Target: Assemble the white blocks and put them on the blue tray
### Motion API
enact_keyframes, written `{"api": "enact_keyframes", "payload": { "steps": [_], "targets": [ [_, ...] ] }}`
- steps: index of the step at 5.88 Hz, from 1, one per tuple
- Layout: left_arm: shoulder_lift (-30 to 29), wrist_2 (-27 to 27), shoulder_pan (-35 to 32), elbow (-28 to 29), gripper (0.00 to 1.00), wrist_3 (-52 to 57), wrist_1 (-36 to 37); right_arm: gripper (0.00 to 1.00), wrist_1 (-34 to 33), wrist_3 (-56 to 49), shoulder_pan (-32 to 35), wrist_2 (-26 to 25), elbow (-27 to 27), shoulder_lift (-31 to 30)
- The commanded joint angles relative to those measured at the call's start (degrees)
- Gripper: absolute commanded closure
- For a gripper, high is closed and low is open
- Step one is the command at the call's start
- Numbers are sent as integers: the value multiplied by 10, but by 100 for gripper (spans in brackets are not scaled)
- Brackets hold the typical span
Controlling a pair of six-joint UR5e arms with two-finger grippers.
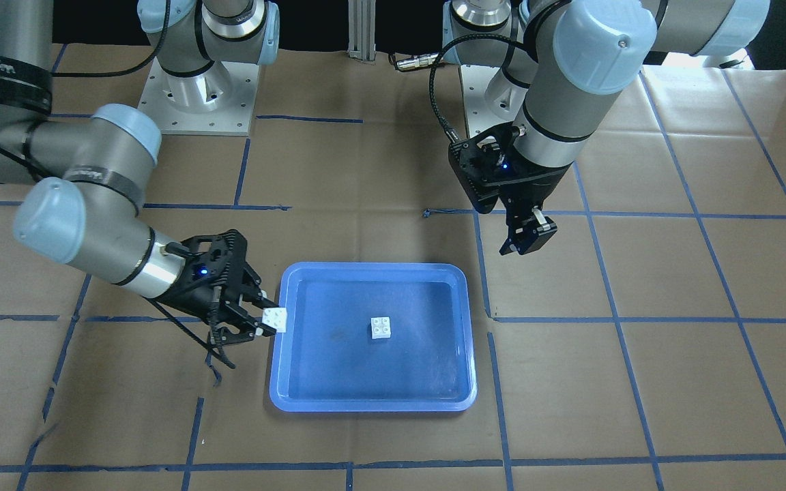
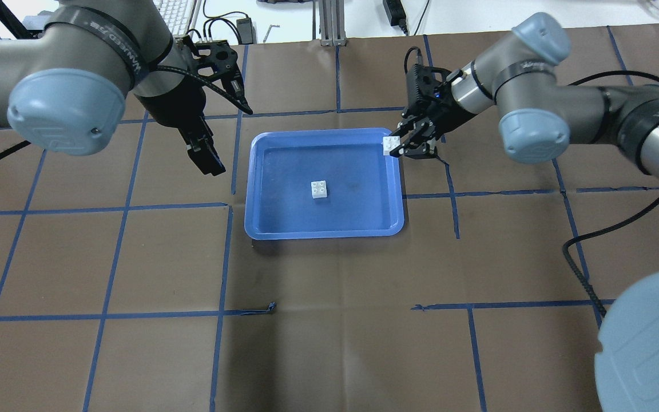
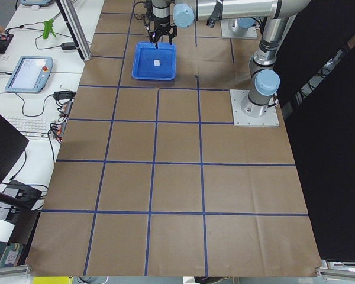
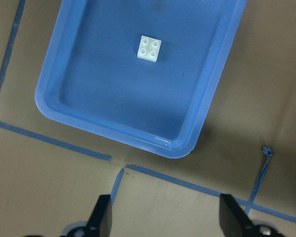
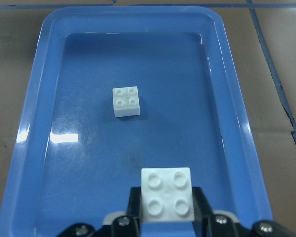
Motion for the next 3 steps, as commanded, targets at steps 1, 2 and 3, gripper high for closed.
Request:
{"api": "enact_keyframes", "payload": {
  "steps": [1,2,3],
  "targets": [
    [5,31,0,39,11,-175,-40,69,-137,81,44,-2,26,56],
    [16,32,1,42,8,-254,-48,69,-158,86,47,-2,27,79],
    [32,30,4,39,8,-345,-48,69,-161,86,58,-1,27,84]
  ]
}}
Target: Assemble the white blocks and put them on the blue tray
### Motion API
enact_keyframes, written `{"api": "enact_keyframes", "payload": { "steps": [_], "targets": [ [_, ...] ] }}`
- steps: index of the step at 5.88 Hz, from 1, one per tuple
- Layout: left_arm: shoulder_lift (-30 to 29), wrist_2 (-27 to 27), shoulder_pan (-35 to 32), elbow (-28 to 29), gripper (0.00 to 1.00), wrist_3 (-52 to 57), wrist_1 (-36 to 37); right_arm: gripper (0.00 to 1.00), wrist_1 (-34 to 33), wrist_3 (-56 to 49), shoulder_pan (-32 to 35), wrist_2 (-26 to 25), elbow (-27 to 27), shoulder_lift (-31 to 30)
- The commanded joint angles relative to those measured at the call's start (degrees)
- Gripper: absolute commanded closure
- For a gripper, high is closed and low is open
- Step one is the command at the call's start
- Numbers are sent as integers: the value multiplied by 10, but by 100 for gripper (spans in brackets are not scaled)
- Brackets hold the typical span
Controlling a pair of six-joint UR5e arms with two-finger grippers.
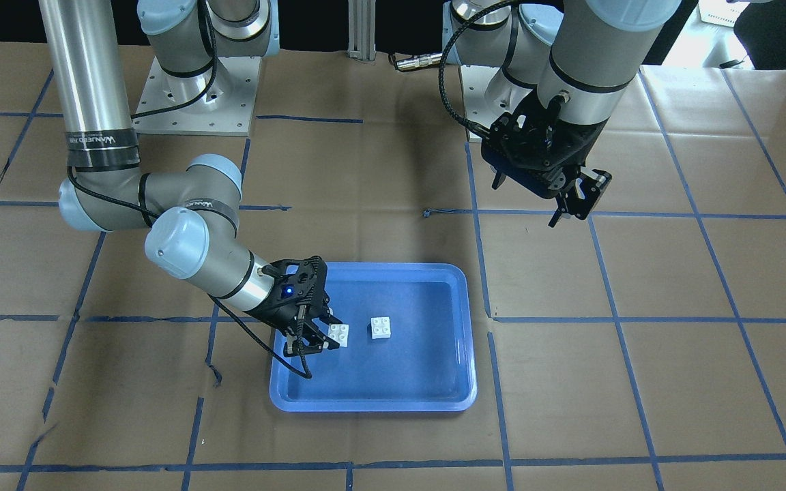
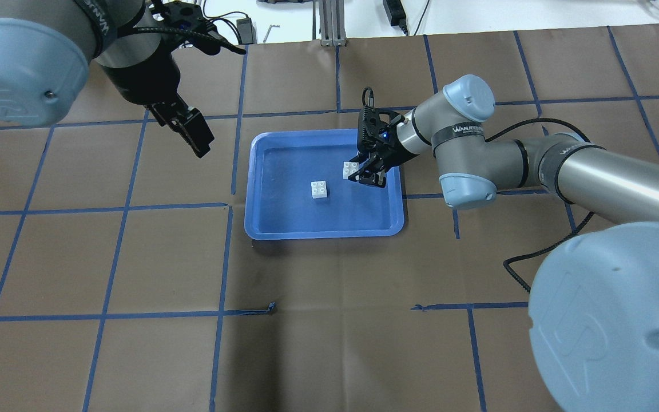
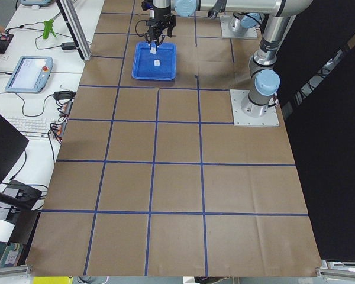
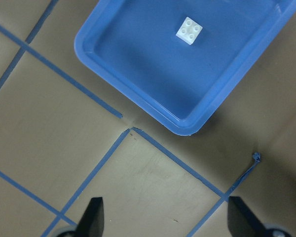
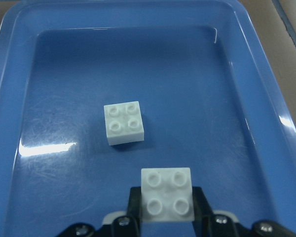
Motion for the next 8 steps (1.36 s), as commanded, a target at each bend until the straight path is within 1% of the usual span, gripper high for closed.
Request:
{"api": "enact_keyframes", "payload": {
  "steps": [1,2,3,4,8],
  "targets": [
    [16,-2,2,-3,3,-197,6,69,-13,14,20,1,1,12],
    [18,-2,1,-12,1,-303,45,69,-15,23,23,1,1,12],
    [22,-2,2,-13,1,-334,49,69,-15,23,24,0,2,16],
    [24,-5,3,-13,1,-356,44,69,-16,23,26,0,2,22],
    [24,-6,4,-9,1,-357,43,69,-22,23,36,0,10,22]
  ]
}}
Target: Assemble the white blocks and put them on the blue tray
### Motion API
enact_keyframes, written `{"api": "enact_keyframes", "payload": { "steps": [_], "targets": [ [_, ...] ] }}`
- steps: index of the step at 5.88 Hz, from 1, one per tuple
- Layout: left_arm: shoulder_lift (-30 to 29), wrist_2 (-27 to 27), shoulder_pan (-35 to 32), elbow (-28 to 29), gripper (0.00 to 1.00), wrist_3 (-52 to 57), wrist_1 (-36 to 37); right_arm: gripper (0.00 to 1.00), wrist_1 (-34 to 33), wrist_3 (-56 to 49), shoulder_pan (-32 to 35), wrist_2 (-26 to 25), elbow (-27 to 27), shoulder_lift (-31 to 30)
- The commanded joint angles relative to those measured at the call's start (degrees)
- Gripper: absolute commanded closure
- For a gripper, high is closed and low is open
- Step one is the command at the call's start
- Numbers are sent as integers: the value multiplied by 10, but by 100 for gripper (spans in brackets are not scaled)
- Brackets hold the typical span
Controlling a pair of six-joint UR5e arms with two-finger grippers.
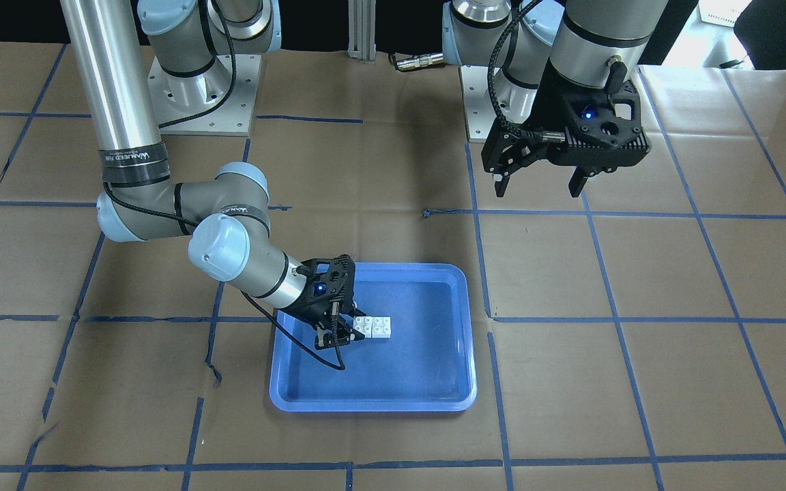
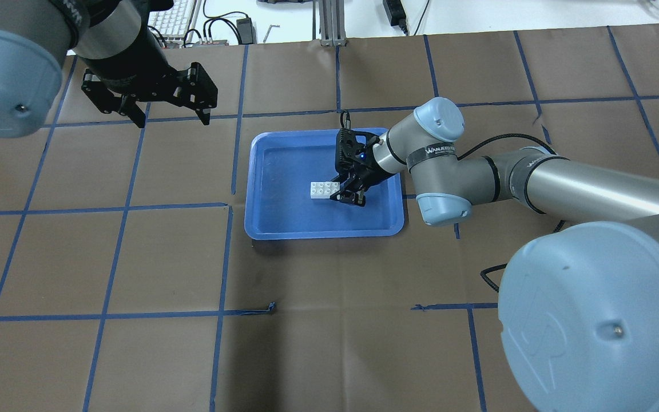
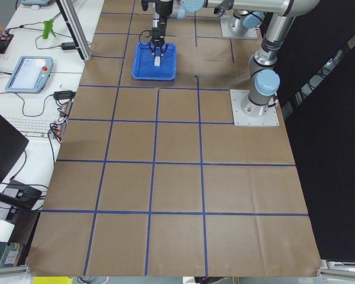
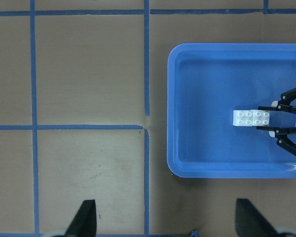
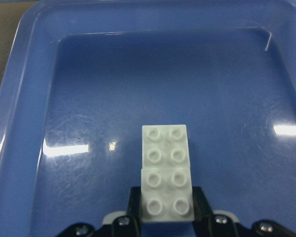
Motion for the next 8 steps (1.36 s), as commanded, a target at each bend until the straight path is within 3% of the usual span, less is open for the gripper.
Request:
{"api": "enact_keyframes", "payload": {
  "steps": [1,6,8],
  "targets": [
    [0,-2,0,-1,1,0,1,69,-2,0,1,0,1,1],
    [0,0,-1,-2,1,-3,1,69,-17,15,1,0,1,2],
    [0,0,-1,0,1,-3,1,63,-17,16,1,0,2,2]
  ]
}}
